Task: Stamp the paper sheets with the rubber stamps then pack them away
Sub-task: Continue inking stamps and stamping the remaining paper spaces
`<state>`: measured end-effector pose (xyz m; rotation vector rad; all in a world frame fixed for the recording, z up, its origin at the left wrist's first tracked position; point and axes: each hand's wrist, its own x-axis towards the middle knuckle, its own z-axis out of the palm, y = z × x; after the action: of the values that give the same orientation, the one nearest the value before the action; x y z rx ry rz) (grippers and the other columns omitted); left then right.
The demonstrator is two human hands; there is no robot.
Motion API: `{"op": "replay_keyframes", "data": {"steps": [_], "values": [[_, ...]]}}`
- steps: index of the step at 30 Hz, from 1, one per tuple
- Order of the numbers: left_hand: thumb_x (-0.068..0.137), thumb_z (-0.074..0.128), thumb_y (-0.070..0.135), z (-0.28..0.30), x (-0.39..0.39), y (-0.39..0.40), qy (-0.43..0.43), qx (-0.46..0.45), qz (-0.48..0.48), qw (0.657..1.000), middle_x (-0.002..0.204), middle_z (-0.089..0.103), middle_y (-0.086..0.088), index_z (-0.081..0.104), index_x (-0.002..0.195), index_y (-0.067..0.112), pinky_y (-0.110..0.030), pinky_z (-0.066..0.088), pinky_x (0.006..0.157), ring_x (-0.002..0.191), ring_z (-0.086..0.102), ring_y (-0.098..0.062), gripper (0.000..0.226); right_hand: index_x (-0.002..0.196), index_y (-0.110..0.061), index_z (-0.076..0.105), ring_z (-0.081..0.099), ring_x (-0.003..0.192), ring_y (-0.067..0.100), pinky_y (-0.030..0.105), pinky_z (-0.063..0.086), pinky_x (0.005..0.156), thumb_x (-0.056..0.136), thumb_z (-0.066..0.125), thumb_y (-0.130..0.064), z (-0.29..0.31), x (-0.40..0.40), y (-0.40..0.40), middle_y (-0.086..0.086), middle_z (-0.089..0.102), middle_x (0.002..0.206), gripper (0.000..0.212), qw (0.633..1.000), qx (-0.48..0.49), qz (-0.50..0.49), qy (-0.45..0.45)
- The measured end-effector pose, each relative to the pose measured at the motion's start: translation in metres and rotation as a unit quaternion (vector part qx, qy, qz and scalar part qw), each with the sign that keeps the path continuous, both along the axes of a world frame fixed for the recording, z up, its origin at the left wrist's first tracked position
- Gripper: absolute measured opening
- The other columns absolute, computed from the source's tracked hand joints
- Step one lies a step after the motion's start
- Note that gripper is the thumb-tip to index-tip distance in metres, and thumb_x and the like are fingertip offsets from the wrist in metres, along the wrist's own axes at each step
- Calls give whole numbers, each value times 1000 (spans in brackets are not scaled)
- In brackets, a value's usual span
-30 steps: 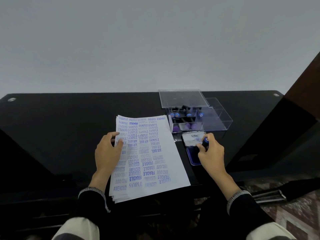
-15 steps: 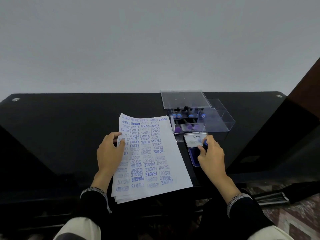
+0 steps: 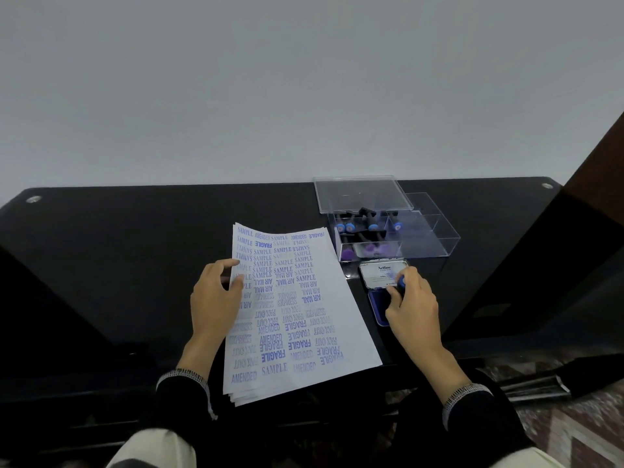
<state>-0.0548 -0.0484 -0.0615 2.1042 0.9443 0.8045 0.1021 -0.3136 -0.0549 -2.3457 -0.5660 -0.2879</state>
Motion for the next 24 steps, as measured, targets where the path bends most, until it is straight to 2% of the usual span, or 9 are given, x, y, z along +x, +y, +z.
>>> {"op": "replay_keyframes", "data": {"steps": [4, 7, 10, 12, 15, 18, 20, 22, 24], "values": [[91, 63, 14, -2, -3, 1, -15, -9, -13, 1000, 121, 55, 6, 60, 120, 20, -17, 44, 74, 95, 59, -8, 29, 88, -15, 40, 46, 76, 17, 25, 35, 60, 87, 58, -4, 3, -1, 0, 1, 49, 86, 21, 1000, -9, 6, -14], [91, 63, 11, -1, -4, 2, -25, -24, -21, 999, 123, 55, 4, 61, 120, 17, -19, 47, 76, 96, 61, -12, 29, 88, -13, 39, 44, 78, 19, 28, 34, 60, 91, 54, -3, 9, -5, 6, 2, 46, 86, 18, 1000, -15, 7, -17], [90, 64, 9, 1, -7, 6, -20, -37, -26, 999, 123, 53, 4, 61, 120, 15, -14, 45, 74, 93, 61, -10, 31, 90, -13, 38, 44, 75, 22, 27, 35, 56, 95, 47, -4, 23, -14, 26, 5, 45, 87, 14, 997, 65, 42, 25], [90, 64, 9, 2, -10, 8, -22, -46, -27, 998, 123, 53, 5, 61, 119, 16, -12, 45, 71, 91, 60, -9, 30, 94, -17, 37, 47, 79, 21, 28, 42, 63, 97, 42, -4, 34, -19, 48, 6, 47, 92, 13, 983, 113, 125, 72], [89, 64, 6, 2, -11, 7, -32, -46, -31, 998, 121, 53, 6, 62, 115, 18, -12, 45, 69, 89, 61, -8, 28, 103, -13, 39, 49, 87, 16, 20, 44, 76, 97, 37, 1, 47, -15, 80, 10, 47, 100, 16, 962, 125, 223, 98], [89, 62, 3, 1, -11, 5, -46, -42, -40, 997, 116, 52, 8, 62, 108, 21, -14, 46, 66, 84, 61, -9, 27, 111, -4, 44, 47, 84, 6, 4, 36, 73, 97, 41, 0, 53, 6, 109, 6, 45, 101, 15, 967, 76, 233, 73], [88, 62, 2, 0, -11, 6, -47, -35, -42, 997, 112, 52, 10, 61, 105, 24, -16, 47, 65, 82, 61, -9, 27, 110, -6, 52, 46, 92, 13, 10, 33, 73, 97, 50, -11, 53, 25, 126, 0, 48, 102, 15, 974, 38, 219, 41], [88, 62, 2, -1, -10, 7, -46, -30, -42, 998, 110, 51, 13, 61, 104, 24, -17, 48, 65, 82, 61, -7, 27, 108, -8, 57, 44, 100, 18, 25, 38, 79, 94, 55, -18, 52, 42, 138, -1, 50, 97, 17, 975, -17, 219, 13], [89, 61, 3, -2, -9, 8, -48, -29, -41, 998, 109, 51, 15, 61, 103, 25, -18, 49, 65, 81, 60, -4, 26, 108, -8, 58, 44, 100, 22, 32, 42, 78, 93, 57, -20, 51, 54, 145, -2, 50, 91, 19, 972, -51, 228, 3]]}}
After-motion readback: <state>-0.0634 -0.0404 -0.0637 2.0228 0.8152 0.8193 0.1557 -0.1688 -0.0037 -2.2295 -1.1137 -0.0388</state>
